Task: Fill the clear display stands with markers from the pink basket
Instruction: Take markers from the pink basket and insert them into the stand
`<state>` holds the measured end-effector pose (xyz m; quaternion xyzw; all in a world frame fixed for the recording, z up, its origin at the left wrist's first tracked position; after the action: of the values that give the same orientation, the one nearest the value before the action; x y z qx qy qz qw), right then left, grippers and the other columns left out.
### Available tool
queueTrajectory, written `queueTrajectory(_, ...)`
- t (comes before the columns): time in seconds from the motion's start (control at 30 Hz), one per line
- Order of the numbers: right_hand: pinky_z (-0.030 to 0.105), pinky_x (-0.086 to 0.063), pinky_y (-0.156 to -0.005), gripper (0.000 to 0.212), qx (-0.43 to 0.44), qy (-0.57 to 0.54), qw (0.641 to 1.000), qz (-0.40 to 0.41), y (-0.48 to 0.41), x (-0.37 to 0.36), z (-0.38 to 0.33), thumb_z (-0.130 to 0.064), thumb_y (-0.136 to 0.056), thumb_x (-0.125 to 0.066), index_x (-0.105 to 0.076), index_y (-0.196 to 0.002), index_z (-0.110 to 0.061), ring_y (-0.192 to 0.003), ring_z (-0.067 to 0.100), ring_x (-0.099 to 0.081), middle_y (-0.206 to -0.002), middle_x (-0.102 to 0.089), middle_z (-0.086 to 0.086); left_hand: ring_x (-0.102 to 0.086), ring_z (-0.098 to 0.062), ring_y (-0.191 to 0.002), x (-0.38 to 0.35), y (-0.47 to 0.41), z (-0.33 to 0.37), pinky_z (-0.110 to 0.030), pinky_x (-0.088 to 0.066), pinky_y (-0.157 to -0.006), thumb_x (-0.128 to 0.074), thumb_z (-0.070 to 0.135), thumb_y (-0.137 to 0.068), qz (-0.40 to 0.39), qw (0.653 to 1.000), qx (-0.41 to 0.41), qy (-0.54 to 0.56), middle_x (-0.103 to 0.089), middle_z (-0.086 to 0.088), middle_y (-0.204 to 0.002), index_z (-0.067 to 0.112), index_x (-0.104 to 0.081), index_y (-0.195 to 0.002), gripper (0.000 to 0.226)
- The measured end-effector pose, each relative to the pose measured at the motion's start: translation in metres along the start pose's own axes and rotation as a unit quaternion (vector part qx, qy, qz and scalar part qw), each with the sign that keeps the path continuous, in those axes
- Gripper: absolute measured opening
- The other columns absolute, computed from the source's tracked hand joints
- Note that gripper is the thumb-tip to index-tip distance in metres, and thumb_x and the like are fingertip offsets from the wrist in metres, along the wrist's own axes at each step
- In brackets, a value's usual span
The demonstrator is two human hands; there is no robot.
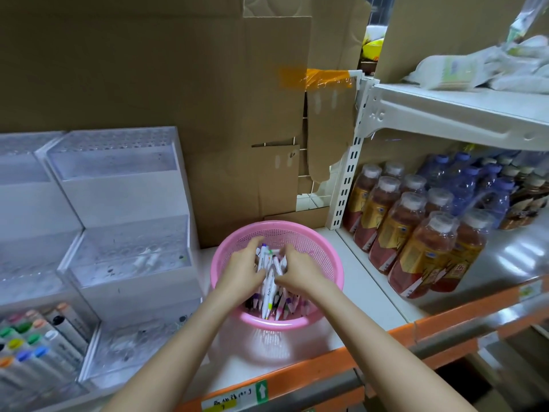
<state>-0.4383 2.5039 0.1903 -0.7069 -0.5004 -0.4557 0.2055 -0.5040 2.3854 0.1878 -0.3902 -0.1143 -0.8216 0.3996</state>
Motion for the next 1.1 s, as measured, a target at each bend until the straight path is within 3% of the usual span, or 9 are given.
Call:
queueTrajectory(0.1, 0.027, -0.036, -0.059, 0.058, 0.012, -0.019, 1.000, -0.012, 0.004, 0.002, 0.002, -0.013, -0.080, -0.062, -0.042, -0.135, -0.014, -0.087, 0.025, -0.057, -0.103, -0.062, 0.011, -0.059, -0.012, -0.089, 0.004, 0.003, 0.001, -0.013, -0.036, -0.071, -0.064, 0.012, -0.084, 0.026, 0.999, -0.027, 0.008, -0.064, 0.003, -0.117, 0.022, -0.048, -0.134, 0.054)
queueTrajectory(0.2, 0.026, -0.038, -0.060, 0.061, 0.027, -0.037, 0.999, -0.009, 0.009, 0.005, 0.004, -0.017, -0.079, -0.065, -0.044, -0.136, -0.019, -0.084, 0.022, -0.057, -0.105, -0.063, 0.009, -0.056, -0.005, -0.071, 0.010, 0.009, 0.002, -0.008, -0.037, -0.060, -0.065, 0.008, -0.080, 0.051, 0.998, -0.040, 0.015, -0.066, 0.004, -0.108, 0.024, -0.050, -0.131, 0.055)
queueTrajectory(0.33, 0.031, -0.049, -0.059, 0.058, 0.075, -0.085, 0.993, 0.023, 0.020, 0.014, -0.004, -0.012, -0.077, -0.066, -0.047, -0.129, -0.028, -0.068, 0.015, -0.059, -0.083, -0.060, -0.001, -0.051, -0.007, -0.052, 0.021, 0.018, 0.007, -0.025, -0.045, -0.058, -0.064, 0.006, -0.077, 0.077, 0.995, -0.056, 0.020, -0.064, 0.006, -0.088, 0.029, -0.051, -0.126, 0.056)
queueTrajectory(0.43, 0.033, -0.053, -0.056, 0.059, 0.124, -0.127, 0.983, 0.057, 0.032, 0.024, -0.015, -0.008, -0.079, -0.063, -0.048, -0.129, -0.034, -0.062, 0.019, -0.062, -0.077, -0.058, -0.005, -0.056, -0.004, -0.062, 0.038, 0.028, 0.012, -0.023, -0.044, -0.061, -0.066, 0.005, -0.076, 0.105, 0.991, -0.074, 0.034, -0.065, 0.008, -0.086, 0.032, -0.053, -0.120, 0.053)
queueTrajectory(0.53, 0.041, -0.058, -0.065, 0.057, 0.163, -0.163, 0.968, 0.104, 0.041, 0.035, -0.029, -0.009, -0.080, -0.063, -0.050, -0.126, -0.041, -0.061, 0.013, -0.060, -0.079, -0.061, -0.003, -0.060, -0.001, -0.071, 0.065, 0.042, 0.022, -0.018, -0.048, -0.065, -0.068, 0.007, -0.078, 0.140, 0.985, -0.081, 0.055, -0.061, 0.015, -0.078, 0.034, -0.054, -0.117, 0.050)
queueTrajectory(0.73, 0.038, -0.058, -0.070, 0.057, 0.246, -0.228, 0.930, 0.148, 0.051, 0.045, -0.086, -0.004, -0.080, -0.061, -0.054, -0.124, -0.039, -0.061, 0.012, -0.056, -0.076, -0.061, 0.006, -0.063, -0.008, -0.073, 0.125, 0.069, 0.026, -0.026, -0.053, -0.070, -0.070, 0.011, -0.080, 0.208, 0.971, -0.080, 0.084, -0.064, 0.004, -0.082, 0.035, -0.054, -0.117, 0.048)
queueTrajectory(0.83, 0.034, -0.057, -0.071, 0.056, 0.292, -0.222, 0.920, 0.141, 0.052, 0.042, -0.122, -0.004, -0.080, -0.062, -0.054, -0.125, -0.037, -0.064, 0.015, -0.058, -0.075, -0.062, 0.009, -0.063, -0.004, -0.076, 0.153, 0.083, 0.018, -0.025, -0.054, -0.071, -0.070, 0.015, -0.082, 0.238, 0.966, -0.070, 0.077, -0.064, 0.005, -0.087, 0.037, -0.053, -0.119, 0.046)
queueTrajectory(0.97, 0.041, -0.057, -0.073, 0.059, 0.340, -0.218, 0.906, 0.124, 0.052, 0.033, -0.165, -0.004, -0.082, -0.061, -0.051, -0.129, -0.039, -0.067, 0.019, -0.062, -0.076, -0.061, 0.007, -0.061, -0.001, -0.078, 0.188, 0.103, 0.004, -0.011, -0.048, -0.064, -0.070, 0.016, -0.084, 0.264, 0.962, -0.053, 0.042, -0.062, 0.006, -0.090, 0.037, -0.052, -0.119, 0.045)
queueTrajectory(1.1, 0.042, -0.060, -0.069, 0.059, 0.366, -0.250, 0.891, 0.099, 0.053, 0.021, -0.206, -0.004, -0.085, -0.062, -0.050, -0.132, -0.037, -0.072, 0.020, -0.066, -0.080, -0.059, 0.002, -0.063, -0.005, -0.081, 0.222, 0.120, -0.014, -0.019, -0.052, -0.069, -0.069, 0.014, -0.084, 0.296, 0.953, -0.047, 0.053, -0.061, 0.007, -0.090, 0.037, -0.051, -0.118, 0.044)
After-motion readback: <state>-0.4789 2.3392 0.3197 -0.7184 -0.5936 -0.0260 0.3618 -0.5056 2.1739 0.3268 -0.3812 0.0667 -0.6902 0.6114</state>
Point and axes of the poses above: each hand's wrist, its own y-axis away from the middle knuckle, its own x-axis out of the back of the hand, z = x × y, the point moved 2 cm from there along -y, towards the middle knuckle
